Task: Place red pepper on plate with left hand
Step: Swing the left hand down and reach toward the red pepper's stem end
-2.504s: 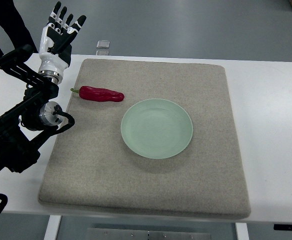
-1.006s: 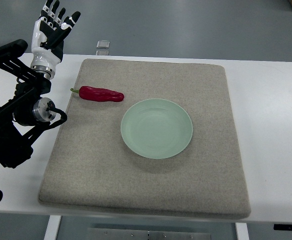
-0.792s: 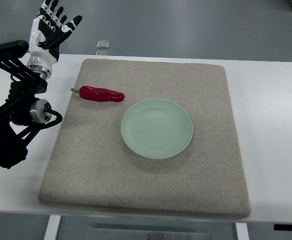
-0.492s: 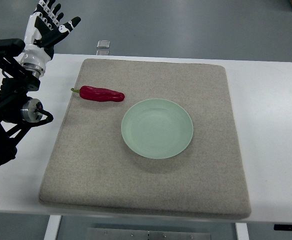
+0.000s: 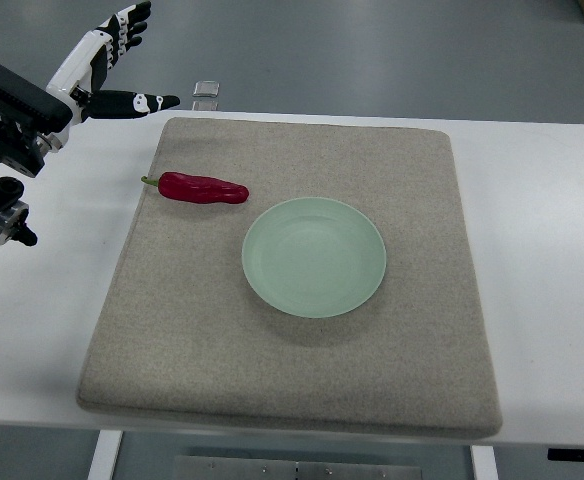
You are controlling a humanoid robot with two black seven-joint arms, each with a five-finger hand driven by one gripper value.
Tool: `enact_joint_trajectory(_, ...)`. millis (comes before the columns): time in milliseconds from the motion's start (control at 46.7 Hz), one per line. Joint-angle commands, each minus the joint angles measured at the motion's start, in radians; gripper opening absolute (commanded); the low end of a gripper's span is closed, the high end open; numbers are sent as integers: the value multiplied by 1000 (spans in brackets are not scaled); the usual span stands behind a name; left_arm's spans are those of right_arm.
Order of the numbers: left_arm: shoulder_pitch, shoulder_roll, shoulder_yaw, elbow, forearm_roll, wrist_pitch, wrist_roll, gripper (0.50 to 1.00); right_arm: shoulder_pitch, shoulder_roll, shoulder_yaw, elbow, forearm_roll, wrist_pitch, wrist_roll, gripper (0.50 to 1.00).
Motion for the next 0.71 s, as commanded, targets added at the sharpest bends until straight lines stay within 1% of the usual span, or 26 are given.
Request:
enact_joint_trajectory(0, -1, 21, 3, 0, 75, 0, 0, 988, -1, 0, 0, 0, 0, 0, 0, 932)
enact_joint_trajectory(214, -23, 49, 60, 5, 192, -4, 15, 988, 1, 0, 0, 0, 0, 0, 0, 932)
enact_joint_trajectory(407, -123, 78, 250, -3, 195, -4, 63, 990, 1, 0, 0, 0, 0, 0, 0, 932)
enact_joint_trajectory(556, -192, 99, 373, -5, 215, -9, 63, 990, 1, 0, 0, 0, 0, 0, 0, 932)
enact_joint_trajectory(685, -226, 107, 421, -3, 282, -9, 63, 988, -1, 0, 0, 0, 0, 0, 0, 932)
